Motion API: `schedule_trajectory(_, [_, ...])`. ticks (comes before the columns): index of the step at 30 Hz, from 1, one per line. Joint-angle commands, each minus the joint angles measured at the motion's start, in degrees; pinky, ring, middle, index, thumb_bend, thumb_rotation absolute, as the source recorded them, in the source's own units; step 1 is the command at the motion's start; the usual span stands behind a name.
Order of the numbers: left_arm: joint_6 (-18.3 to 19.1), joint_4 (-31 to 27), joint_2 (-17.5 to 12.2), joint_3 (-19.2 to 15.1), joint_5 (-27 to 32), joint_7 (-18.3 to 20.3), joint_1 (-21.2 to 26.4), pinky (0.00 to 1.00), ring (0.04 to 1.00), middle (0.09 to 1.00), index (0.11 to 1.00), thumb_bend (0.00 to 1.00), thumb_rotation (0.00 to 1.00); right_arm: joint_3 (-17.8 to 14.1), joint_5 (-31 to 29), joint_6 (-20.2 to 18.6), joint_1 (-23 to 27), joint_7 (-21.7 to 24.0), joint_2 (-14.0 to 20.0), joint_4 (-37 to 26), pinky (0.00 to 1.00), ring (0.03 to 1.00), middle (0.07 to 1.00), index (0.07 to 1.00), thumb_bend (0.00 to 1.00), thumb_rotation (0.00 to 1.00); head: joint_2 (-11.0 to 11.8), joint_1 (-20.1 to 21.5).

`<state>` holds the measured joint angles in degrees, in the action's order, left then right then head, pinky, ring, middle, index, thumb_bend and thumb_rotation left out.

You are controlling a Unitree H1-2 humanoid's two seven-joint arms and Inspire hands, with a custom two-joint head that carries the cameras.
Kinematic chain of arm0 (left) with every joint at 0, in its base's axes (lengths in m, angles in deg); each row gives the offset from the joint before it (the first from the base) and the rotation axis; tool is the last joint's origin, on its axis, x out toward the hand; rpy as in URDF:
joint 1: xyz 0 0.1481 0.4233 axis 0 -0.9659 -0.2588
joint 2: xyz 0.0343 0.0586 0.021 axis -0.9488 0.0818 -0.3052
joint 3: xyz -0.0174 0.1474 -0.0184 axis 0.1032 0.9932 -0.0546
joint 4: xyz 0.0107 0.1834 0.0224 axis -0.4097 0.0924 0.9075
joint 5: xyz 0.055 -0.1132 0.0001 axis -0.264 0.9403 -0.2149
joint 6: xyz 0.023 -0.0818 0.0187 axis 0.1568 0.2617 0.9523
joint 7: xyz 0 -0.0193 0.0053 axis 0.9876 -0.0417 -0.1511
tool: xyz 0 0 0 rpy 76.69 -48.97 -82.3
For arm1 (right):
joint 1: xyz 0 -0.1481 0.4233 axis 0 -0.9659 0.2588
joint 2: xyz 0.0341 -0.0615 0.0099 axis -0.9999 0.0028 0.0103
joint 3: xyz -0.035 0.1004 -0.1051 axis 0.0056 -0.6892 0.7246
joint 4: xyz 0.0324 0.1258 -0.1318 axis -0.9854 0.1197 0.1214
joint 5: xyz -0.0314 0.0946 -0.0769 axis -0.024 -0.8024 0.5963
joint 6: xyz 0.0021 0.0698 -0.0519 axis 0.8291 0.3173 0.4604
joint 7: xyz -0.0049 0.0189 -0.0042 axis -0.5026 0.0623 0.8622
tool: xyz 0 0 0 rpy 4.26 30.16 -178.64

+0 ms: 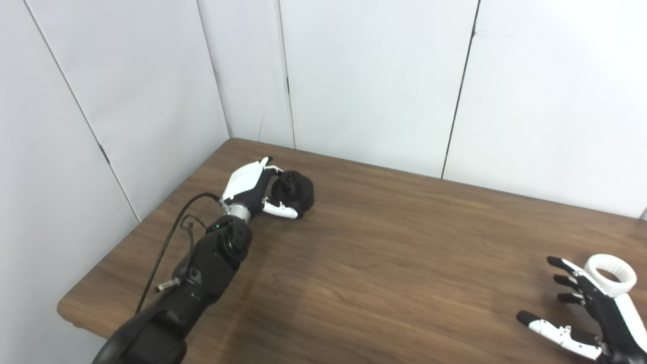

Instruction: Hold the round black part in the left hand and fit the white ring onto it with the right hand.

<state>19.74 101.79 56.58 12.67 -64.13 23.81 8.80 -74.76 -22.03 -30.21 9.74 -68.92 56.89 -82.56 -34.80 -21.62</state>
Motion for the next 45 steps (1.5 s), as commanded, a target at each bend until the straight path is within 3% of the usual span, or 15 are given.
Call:
schedule_trajectory(1, [0.32, -0.31, -0.69, 0.75, -0.88, -0.13, 1.24, 1.00, 1.000, 0.997, 0.673, 0.90, 0.27, -0.68, -0.32, 1.07, 1.83, -0.48, 0.53, -2.36, 0.73, 0.840, 0.906, 0.850, 0.80, 0.35, -0.18, 0.00])
schedule_trajectory(6, [0.80, -1.84, -0.63, 1.47, -0.79, 0.67, 0.35, 1.00, 1.000, 0.995, 0.669, 0.90, 0.28, -0.78, -0.10, 0.12, 1.66, -0.22, 0.46, -3.24, 0.73, 0.843, 0.908, 0.851, 0.80, 0.36, -0.53, 0.32])
schedule_trajectory(10, [0.68, -4.00, 0.08, 2.00, -0.05, 1.63, -0.85, 1.00, 1.000, 0.997, 0.660, 0.91, 0.27, -0.77, 0.12, 1.48, 1.98, -0.70, 0.61, -2.71, 0.72, 0.830, 0.902, 0.848, 0.80, 0.37, -0.66, 0.83])
schedule_trajectory(16, [2.03, -8.43, 1.96, 5.09, -1.17, 3.95, -3.03, 0.99, 1.000, 0.991, 0.683, 0.93, 0.31, -0.78, 0.36, 0.57, 2.24, -0.36, 0.45, -3.81, 0.72, 0.820, 0.900, 0.846, 0.80, 0.38, -1.04, 1.81])
schedule_trajectory(30, [-0.76, -14.77, 4.60, 9.25, -1.42, 5.02, -5.28, 1.00, 1.000, 1.000, 0.684, 0.97, 0.34, -1.05, 0.61, 0.20, 2.27, -0.62, 0.06, -5.46, 0.72, 0.824, 0.896, 0.842, 0.80, 0.37, -2.53, 4.72])
schedule_trajectory(37, [2.65, -24.51, 4.81, 11.31, -2.53, 10.46, -7.65, 1.00, 1.000, 1.000, 0.698, 0.97, 0.33, -1.16, 1.96, -0.81, 2.36, -0.92, -0.40, -6.30, 0.70, 0.829, 0.896, 0.843, 0.81, 0.42, -3.89, 7.57])
schedule_trajectory(45, [3.56, -32.89, 6.00, 13.32, -3.66, 15.46, -10.22, 1.00, 1.000, 1.000, 0.681, 0.96, 0.30, -1.43, 2.60, -0.63, 2.29, -1.81, -1.24, -6.94, 0.69, 0.816, 0.887, 0.839, 0.83, 0.43, -5.75, 12.50])
